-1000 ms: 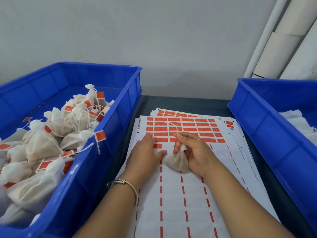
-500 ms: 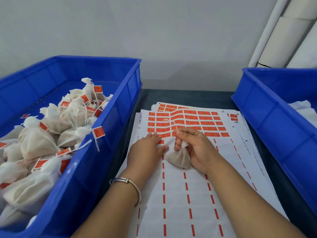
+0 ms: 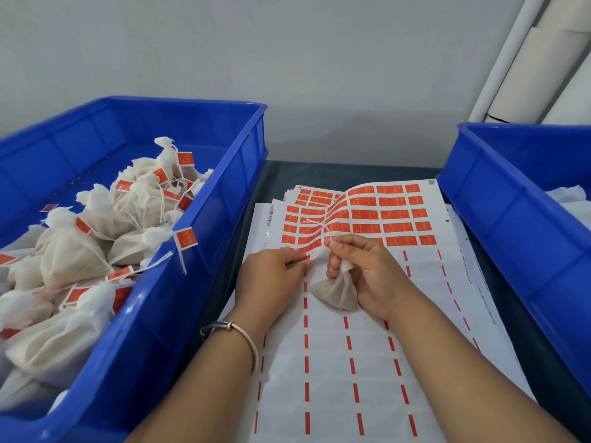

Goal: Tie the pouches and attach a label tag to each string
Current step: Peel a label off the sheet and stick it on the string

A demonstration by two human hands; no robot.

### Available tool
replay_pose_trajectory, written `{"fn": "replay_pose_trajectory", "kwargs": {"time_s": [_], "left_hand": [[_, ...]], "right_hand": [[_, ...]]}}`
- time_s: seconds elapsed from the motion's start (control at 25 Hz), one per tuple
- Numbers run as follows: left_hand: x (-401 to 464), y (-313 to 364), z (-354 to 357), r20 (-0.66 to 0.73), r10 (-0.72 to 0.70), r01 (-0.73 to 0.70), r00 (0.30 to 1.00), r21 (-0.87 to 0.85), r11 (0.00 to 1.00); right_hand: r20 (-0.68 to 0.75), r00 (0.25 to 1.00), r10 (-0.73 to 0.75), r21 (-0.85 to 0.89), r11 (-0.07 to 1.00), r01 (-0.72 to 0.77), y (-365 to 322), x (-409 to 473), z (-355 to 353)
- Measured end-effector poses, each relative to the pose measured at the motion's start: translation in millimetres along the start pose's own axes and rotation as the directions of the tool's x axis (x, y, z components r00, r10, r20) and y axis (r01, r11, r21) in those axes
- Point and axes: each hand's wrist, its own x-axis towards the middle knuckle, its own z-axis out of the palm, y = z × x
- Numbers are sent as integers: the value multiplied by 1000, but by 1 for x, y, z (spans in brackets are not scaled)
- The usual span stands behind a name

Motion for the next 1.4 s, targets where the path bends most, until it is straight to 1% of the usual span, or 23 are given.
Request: {"fn": "replay_pose_trajectory", "kwargs": {"time_s": [0.2,0.32,0.48,0.6,0.76,0.88,1.08,1.16,1.28,1.4], "left_hand": [[4,3,0,-41,-40,40,998,-13,999],[5,4,0,-58,-44,43,997,-30,999],[5,5,-5,-91,-108,95,990,-138,986],[6,7,-10,-140,-152,119,979,-216,969],[4,13,-16,-155,-188,127,970,-337,933],[0,16,-21,-179,-200,109,963,-422,900],[-6,23,-27,-236,-106,5,966,-393,919],[-7,25,-28,-265,-82,-36,961,-412,910],[-10,29,-29,-226,-79,-46,971,-498,866],[-14,37,-30,-94,-60,-13,994,-636,771]], "right_hand": [[9,1000,-1,-3,1000,1,-1,1,1],[-20,1000,4,-6,1000,-4,-2,1,2],[-98,995,-22,-27,999,20,-6,-1,6],[-76,995,-70,13,997,71,-13,-2,6],[-57,992,-108,-30,994,107,-16,-8,8],[-23,988,-154,-103,983,151,-15,-12,11],[83,972,-220,-198,952,233,-14,-17,19],[117,965,-236,-235,937,257,-12,-19,21],[137,958,-252,-287,915,282,-12,-21,23],[156,946,-284,-332,887,321,-14,-24,25]]}}
